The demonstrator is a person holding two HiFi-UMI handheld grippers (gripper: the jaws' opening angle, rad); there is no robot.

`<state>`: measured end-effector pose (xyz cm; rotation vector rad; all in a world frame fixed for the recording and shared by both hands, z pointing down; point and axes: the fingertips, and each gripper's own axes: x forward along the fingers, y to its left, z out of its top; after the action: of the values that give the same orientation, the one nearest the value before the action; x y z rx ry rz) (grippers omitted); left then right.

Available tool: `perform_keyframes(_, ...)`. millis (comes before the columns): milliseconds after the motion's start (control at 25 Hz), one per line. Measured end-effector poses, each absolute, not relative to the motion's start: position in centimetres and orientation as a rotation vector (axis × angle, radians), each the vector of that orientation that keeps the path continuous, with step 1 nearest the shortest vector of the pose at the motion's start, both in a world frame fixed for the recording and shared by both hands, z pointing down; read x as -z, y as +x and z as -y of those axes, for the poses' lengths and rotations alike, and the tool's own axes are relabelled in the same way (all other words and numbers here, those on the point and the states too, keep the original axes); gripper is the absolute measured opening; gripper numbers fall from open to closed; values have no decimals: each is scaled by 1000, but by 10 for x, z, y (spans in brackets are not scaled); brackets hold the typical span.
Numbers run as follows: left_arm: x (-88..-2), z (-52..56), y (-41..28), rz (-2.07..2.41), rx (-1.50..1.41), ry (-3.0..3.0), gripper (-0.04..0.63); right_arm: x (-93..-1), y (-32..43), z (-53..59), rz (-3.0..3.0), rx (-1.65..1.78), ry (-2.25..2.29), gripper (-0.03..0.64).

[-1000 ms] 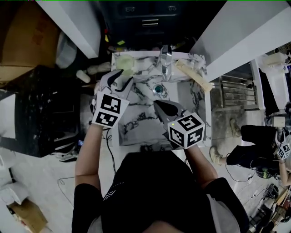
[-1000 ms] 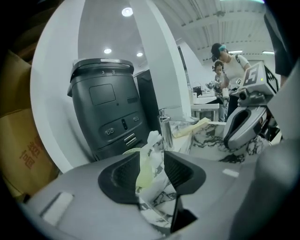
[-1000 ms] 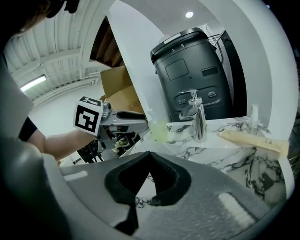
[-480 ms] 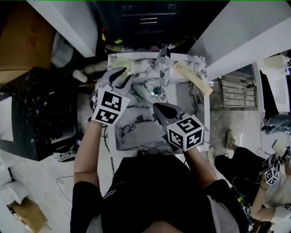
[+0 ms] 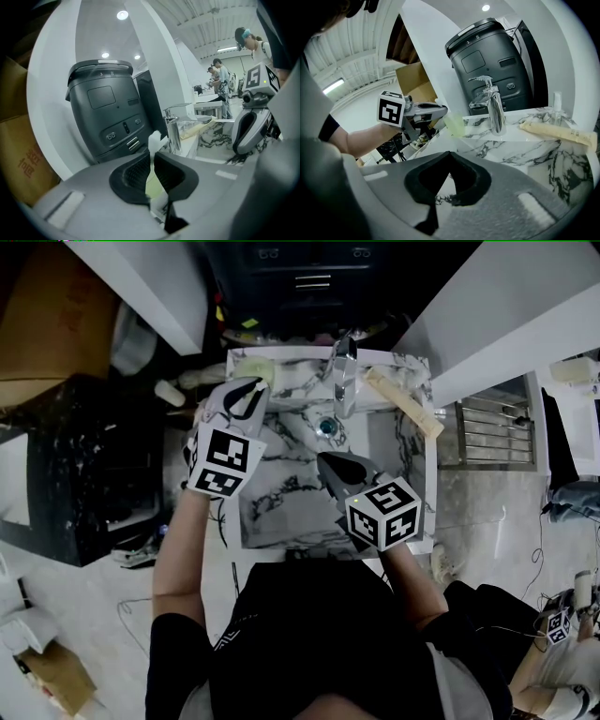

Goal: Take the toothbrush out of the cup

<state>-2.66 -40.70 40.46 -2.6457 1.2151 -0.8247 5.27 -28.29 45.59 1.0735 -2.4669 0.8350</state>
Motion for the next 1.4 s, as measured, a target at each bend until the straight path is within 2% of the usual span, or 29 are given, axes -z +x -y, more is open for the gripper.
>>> perform_keyframes(360,-393,407,-31,-1226,772,-2606,44,-452,50,281,2479,-823,1090,3)
perform_keyframes(1080,-285,363,-65,-1315,334,-2597,44,-413,48,267,2508,-670,1237,3)
perform_keyframes(1400,-269,317,-83,-1352,218,-2680,43,-405,47,261,2540,-643,1260,3)
